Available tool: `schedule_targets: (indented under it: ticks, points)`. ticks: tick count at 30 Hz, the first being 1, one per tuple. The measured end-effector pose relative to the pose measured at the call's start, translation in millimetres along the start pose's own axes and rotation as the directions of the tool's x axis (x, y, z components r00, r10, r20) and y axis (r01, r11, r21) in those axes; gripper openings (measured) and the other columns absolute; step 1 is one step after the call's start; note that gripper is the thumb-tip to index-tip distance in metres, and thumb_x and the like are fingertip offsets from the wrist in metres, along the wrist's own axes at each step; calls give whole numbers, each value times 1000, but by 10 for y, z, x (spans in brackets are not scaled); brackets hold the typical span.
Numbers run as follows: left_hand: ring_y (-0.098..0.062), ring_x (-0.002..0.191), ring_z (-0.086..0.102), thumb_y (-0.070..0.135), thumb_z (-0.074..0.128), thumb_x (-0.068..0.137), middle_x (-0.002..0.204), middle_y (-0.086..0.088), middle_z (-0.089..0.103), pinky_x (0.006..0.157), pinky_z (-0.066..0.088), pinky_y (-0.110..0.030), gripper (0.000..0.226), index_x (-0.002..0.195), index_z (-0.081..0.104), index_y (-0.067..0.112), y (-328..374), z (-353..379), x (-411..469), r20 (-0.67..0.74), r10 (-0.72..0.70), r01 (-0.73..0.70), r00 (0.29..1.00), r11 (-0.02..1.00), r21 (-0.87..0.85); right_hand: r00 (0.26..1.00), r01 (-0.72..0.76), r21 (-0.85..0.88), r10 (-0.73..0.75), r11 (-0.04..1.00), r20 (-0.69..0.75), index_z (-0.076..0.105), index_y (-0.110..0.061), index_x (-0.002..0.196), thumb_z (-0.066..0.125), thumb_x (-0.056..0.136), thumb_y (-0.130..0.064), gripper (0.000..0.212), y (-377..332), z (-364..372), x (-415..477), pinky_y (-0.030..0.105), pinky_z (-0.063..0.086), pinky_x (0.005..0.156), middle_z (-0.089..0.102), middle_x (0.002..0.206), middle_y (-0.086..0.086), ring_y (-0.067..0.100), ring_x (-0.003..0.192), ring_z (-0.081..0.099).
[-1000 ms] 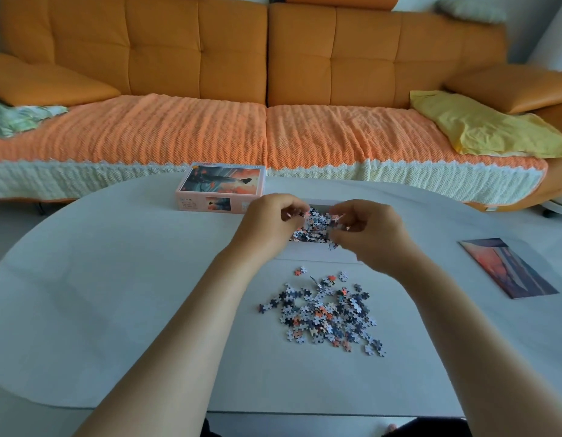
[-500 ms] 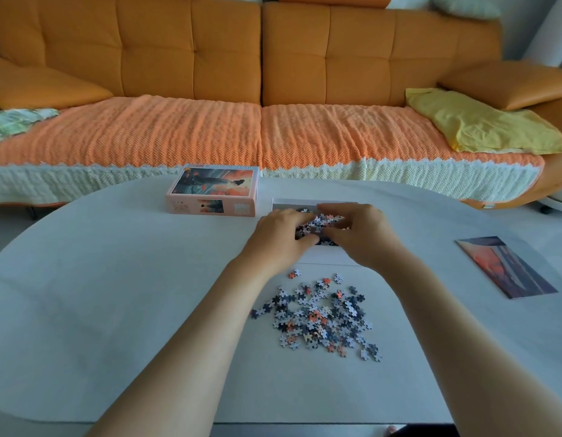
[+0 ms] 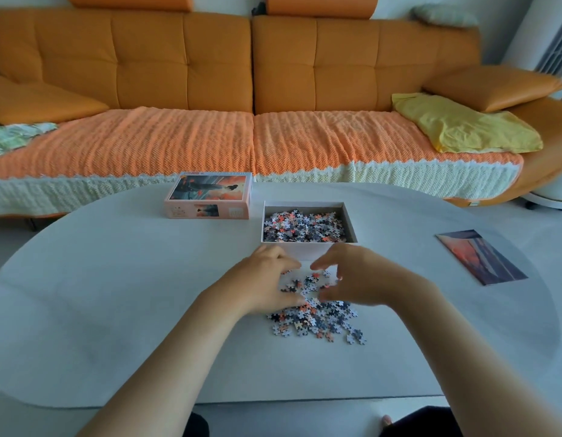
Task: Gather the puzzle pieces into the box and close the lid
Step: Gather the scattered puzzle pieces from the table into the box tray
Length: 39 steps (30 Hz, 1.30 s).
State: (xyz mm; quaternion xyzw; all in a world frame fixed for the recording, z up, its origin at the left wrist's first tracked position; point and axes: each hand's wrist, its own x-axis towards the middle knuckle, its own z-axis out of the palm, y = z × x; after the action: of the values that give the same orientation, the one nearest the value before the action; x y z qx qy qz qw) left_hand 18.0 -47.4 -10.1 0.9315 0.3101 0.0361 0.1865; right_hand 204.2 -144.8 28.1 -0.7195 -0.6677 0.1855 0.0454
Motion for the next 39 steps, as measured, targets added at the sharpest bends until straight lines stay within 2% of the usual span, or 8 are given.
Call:
schedule_targets:
  ticks: [2, 4, 8, 10, 16, 23, 30, 39]
  points:
    - [-7, 127, 29, 57, 64, 83, 128, 12, 42, 106, 37, -36, 63, 139, 50, 30, -30, 83, -11, 1, 9, -9, 1000, 1000, -8, 994, -77, -44, 80, 996, 73, 40, -35, 144, 72, 72, -60, 83, 9, 83, -23, 33, 40, 104, 36, 141, -9, 13, 123, 43]
    - [-7, 122, 33, 49, 65, 87, 118, 11, 46, 104, 37, -34, 53, 134, 56, 26, -25, 133, 0, -59, 29, -33, 998, 998, -58, 993, -82, -41, 85, 996, 76, 39, -35, 144, 69, 74, -62, 81, -8, 162, -4, 37, 37, 107, 33, 138, -4, 18, 128, 36]
    - [-8, 109, 45, 38, 68, 88, 107, 10, 50, 95, 42, -29, 41, 127, 62, 26, -2, 106, -2, -108, 31, -44, 994, 991, -123, 997, -70, 87, 73, 994, -27, 56, -31, 132, 69, 83, -46, 53, -77, 238, 51, 24, 40, 86, 45, 121, -5, 12, 98, 51]
    - [-8, 103, 50, 38, 68, 88, 109, 10, 50, 91, 44, -27, 45, 130, 60, 25, -31, 39, -26, -118, 1, -21, 993, 986, -166, 995, -78, 91, 83, 993, -63, 56, -31, 132, 67, 85, -45, 50, -70, 216, 42, 24, 42, 87, 47, 123, -6, 11, 96, 52]
    - [-9, 129, 27, 58, 64, 83, 131, 11, 36, 108, 34, -36, 75, 147, 36, 31, -103, 11, -85, 65, -59, 61, 996, 998, -25, 980, -199, -68, 199, 978, -8, 42, -38, 140, 70, 72, -64, 77, 15, 145, -51, 35, 48, 92, 41, 132, -4, 20, 111, 54]
    - [-12, 104, 47, 36, 62, 92, 105, 8, 43, 92, 44, -31, 48, 137, 53, 27, 40, 72, 16, -26, -24, 22, 999, 996, -85, 988, -137, 85, 143, 987, -64, 54, -30, 134, 73, 80, -46, 59, -83, 261, 118, 25, 43, 88, 44, 127, -1, 15, 101, 53]
    - [-7, 91, 53, 26, 73, 84, 106, 12, 48, 80, 46, -23, 32, 115, 61, 24, 34, 57, 48, -102, -48, 28, 994, 981, -191, 989, -89, 137, 104, 987, -107, 60, -31, 125, 77, 73, -49, 57, -95, 256, 128, 25, 43, 93, 46, 132, -7, 14, 111, 52]
    - [-6, 81, 60, 13, 73, 84, 91, 9, 63, 69, 44, -14, 20, 99, 65, 23, 59, 57, 71, -101, -63, 32, 993, 960, -278, 988, -109, 103, 119, 989, -99, 69, -21, 115, 77, 79, -37, 40, -197, 262, 210, 28, 50, 81, 62, 110, 0, 17, 94, 58]
